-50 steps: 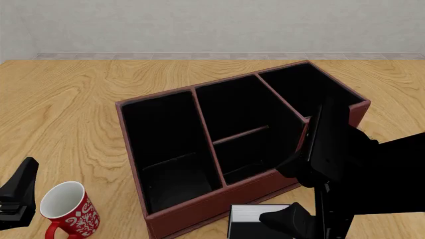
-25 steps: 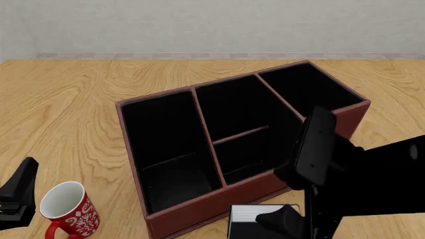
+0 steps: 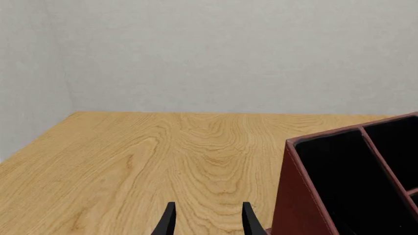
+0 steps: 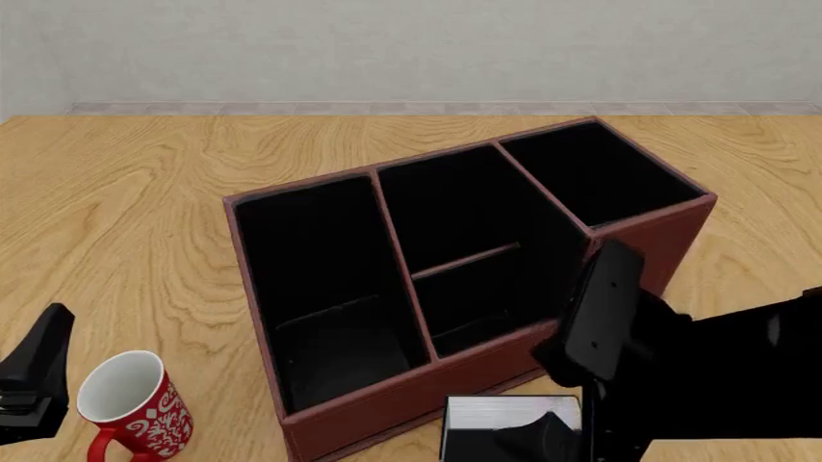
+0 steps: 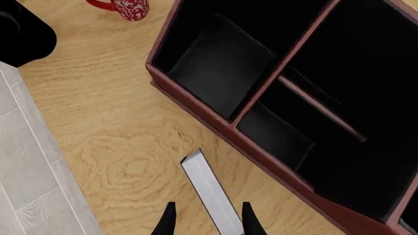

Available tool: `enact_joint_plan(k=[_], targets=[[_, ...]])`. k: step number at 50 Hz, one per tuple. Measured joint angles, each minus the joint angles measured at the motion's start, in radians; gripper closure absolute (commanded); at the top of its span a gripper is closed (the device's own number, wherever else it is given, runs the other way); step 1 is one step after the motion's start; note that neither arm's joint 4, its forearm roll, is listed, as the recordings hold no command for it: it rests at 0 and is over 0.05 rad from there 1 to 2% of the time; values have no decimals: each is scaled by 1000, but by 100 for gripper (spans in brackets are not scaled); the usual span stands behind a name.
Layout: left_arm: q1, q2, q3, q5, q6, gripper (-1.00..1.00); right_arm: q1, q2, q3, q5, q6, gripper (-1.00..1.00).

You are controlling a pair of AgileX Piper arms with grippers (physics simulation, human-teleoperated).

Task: Pick up the book and place it in the right compartment of the caddy.

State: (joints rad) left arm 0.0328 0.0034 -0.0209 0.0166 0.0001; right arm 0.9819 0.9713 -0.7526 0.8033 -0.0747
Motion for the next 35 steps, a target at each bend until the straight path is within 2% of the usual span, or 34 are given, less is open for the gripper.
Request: enact_joint_plan(k=[11,35], targets=[[0,0,0,-1,0,-100,-3,-3,51,-42,23,-100],[1,0,3,-6,-1,-100,-36,14,110,-88,30,-100]])
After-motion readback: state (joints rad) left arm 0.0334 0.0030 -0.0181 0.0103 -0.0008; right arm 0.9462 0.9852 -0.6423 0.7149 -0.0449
